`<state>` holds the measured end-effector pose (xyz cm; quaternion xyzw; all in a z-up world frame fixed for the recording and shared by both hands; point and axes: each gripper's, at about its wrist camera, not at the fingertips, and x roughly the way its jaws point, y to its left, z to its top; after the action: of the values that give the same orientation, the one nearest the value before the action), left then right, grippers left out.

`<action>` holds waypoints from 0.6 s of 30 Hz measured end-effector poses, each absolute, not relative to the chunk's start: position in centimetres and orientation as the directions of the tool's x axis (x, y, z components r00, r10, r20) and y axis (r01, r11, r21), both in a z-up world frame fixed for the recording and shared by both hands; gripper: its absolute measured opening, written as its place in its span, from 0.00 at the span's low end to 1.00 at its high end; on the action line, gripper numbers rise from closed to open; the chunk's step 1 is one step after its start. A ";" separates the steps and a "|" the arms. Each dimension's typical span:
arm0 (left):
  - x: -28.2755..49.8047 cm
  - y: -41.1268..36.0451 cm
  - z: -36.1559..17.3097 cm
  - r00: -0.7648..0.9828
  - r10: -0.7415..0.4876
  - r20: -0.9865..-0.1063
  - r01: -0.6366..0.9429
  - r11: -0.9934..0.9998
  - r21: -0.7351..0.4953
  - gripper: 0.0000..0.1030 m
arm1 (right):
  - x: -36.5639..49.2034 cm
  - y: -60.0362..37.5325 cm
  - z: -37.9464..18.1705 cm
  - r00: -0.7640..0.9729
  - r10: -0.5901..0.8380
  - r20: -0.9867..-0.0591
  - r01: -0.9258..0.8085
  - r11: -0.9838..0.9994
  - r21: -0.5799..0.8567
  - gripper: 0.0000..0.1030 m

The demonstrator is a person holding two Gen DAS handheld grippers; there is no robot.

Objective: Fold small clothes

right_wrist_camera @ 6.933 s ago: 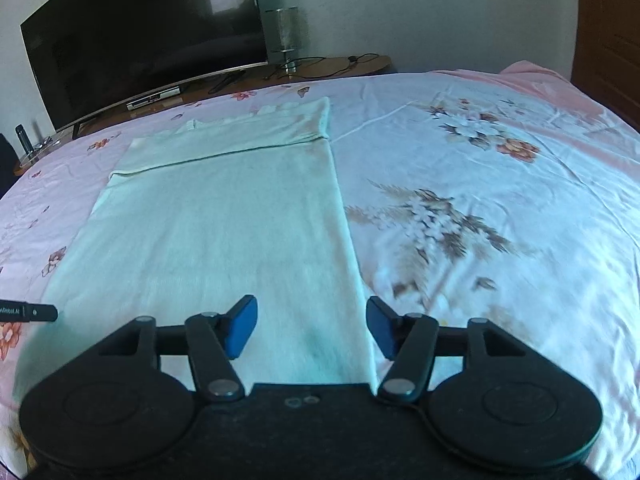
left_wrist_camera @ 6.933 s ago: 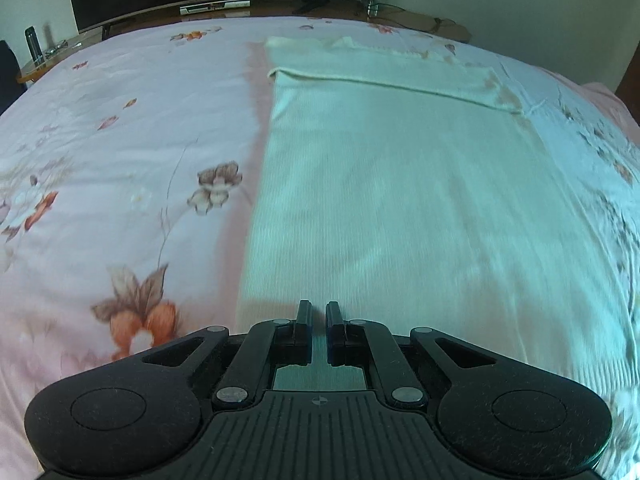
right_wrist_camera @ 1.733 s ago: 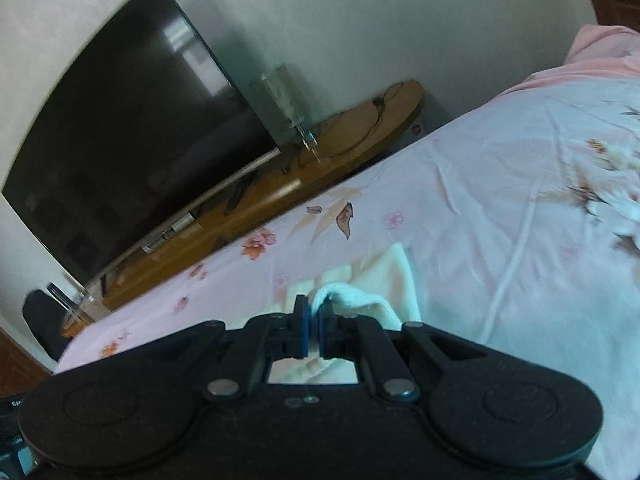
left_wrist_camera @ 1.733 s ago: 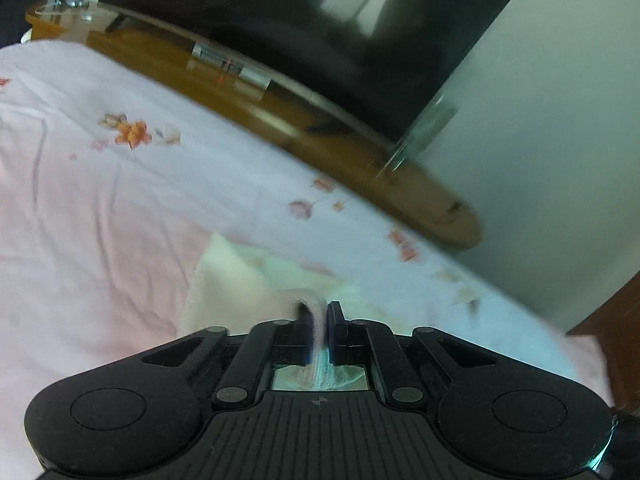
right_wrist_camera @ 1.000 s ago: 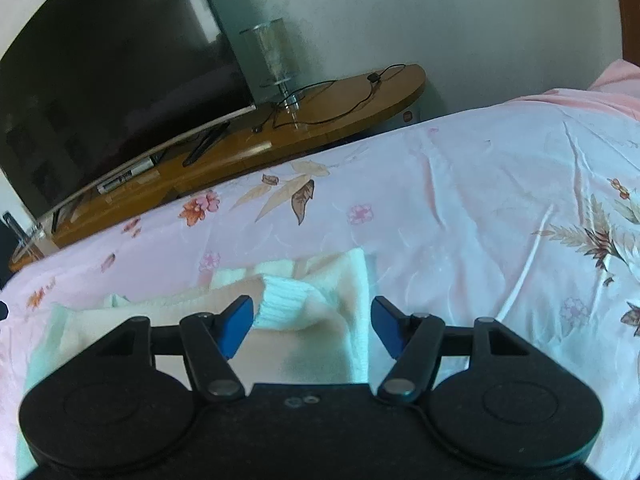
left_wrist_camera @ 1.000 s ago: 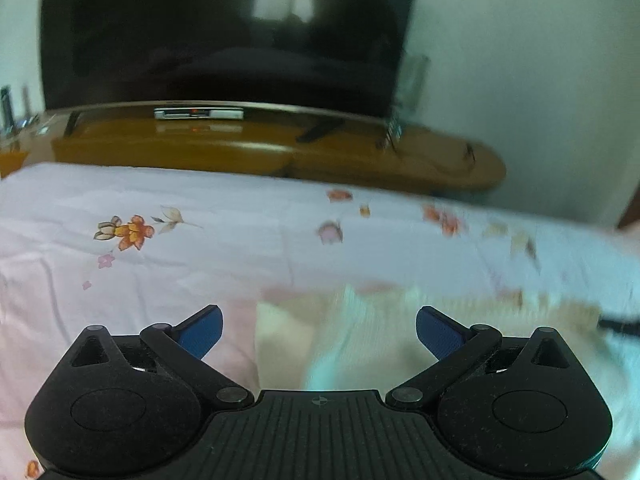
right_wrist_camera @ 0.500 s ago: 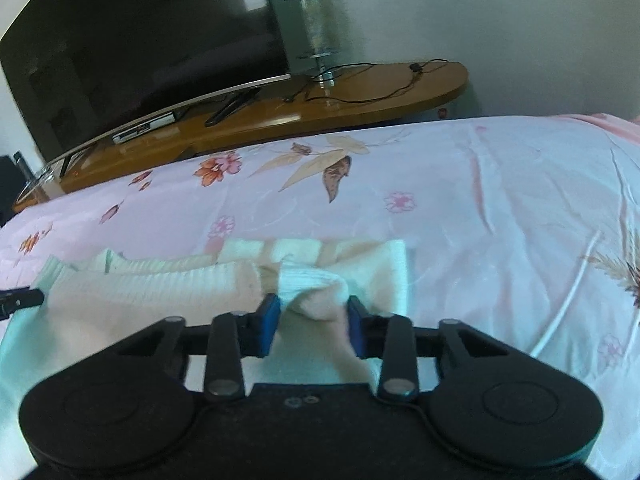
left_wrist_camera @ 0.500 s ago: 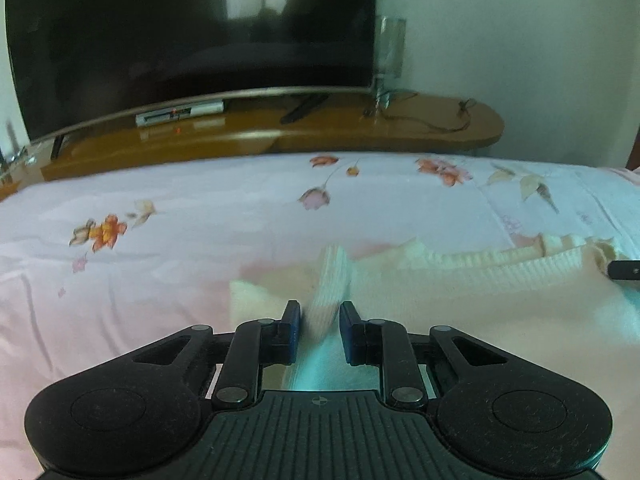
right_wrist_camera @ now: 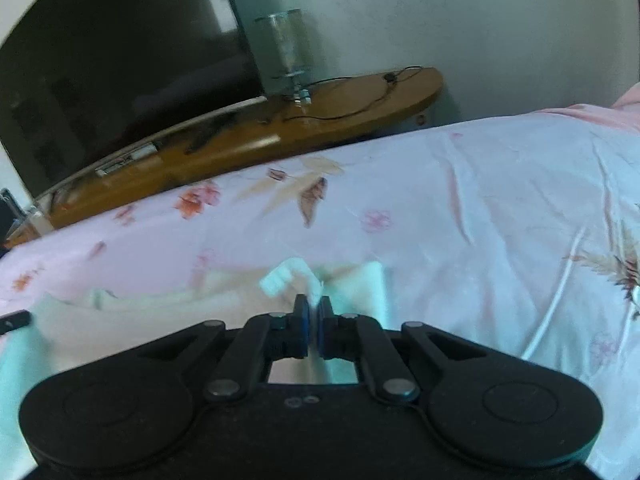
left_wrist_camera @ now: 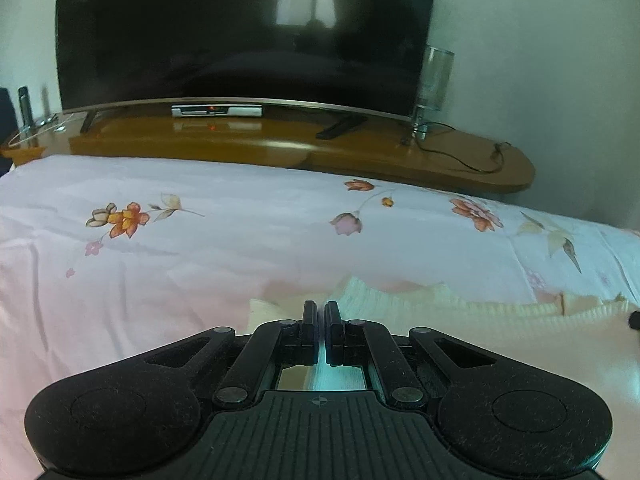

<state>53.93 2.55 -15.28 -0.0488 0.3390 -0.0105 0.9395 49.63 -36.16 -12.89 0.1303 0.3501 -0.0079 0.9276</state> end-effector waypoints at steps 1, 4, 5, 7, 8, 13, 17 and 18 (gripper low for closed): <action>53.9 2.5 -15.3 0.773 -0.053 -0.632 -0.018 0.994 -0.105 0.03 | 49.5 -36.3 -12.8 0.768 0.082 -0.635 0.108 0.961 0.255 0.04; 54.0 2.8 -14.8 0.792 -0.043 -0.610 -0.049 0.990 -0.133 0.03 | 49.5 -35.4 -11.9 0.801 0.072 -0.595 0.082 0.970 0.228 0.04; 54.3 3.0 -14.7 0.787 -0.049 -0.615 -0.054 0.987 -0.148 0.03 | 49.6 -35.2 -11.7 0.811 0.069 -0.582 0.075 0.972 0.221 0.04; 54.7 3.1 -14.9 0.781 -0.031 -0.624 -0.076 0.987 -0.143 0.03 | 49.9 -34.8 -11.8 0.808 0.055 -0.587 0.075 0.978 0.195 0.04; 54.9 3.0 -15.3 0.772 -0.018 -0.635 -0.078 0.989 -0.122 0.03 | 50.2 -34.7 -12.3 0.794 0.042 -0.606 0.086 0.980 0.181 0.04; 53.4 2.6 -15.3 0.765 -0.009 -0.644 -0.049 0.996 -0.073 0.04 | 50.9 -34.6 -13.7 0.749 0.013 -0.663 0.109 0.984 0.142 0.19; 50.9 1.8 -13.6 0.779 -0.054 -0.625 0.025 0.998 -0.055 0.04 | 49.0 -34.9 -11.5 0.785 0.015 -0.620 0.100 0.984 0.149 0.23; 50.3 1.5 -13.3 0.778 -0.071 -0.624 0.048 0.997 -0.054 0.04 | 48.3 -34.7 -11.0 0.794 0.015 -0.608 0.094 0.985 0.146 0.23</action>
<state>50.33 1.50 -13.31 -0.0178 0.3316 -0.0315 0.9427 48.32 -34.74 -10.97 0.0847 0.3205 -0.0209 0.9432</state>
